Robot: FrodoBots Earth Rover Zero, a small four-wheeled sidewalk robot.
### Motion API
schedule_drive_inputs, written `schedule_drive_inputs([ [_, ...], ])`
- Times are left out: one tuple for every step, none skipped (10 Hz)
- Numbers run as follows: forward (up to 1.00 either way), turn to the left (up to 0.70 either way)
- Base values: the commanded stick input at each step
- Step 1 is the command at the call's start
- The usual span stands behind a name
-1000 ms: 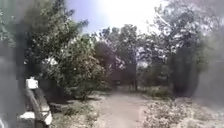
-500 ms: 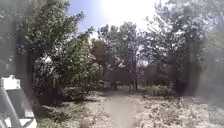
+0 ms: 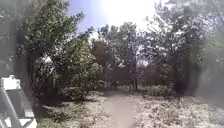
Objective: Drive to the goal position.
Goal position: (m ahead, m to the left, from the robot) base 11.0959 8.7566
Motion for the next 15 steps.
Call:
schedule_drive_inputs([
  [0.70, 0.00],
  [0.70, 0.00],
  [0.70, 0.00],
  [0.70, 0.00],
  [0.70, 0.00],
  [0.70, 0.00],
  [0.70, 0.00],
  [0.70, 0.00],
  [0.70, 0.00],
  [0.70, 0.00],
  [0.70, 0.00],
  [0.70, 0.00],
  [0.70, 0.00],
  [0.70, 0.00],
  [0.70, 0.00],
])
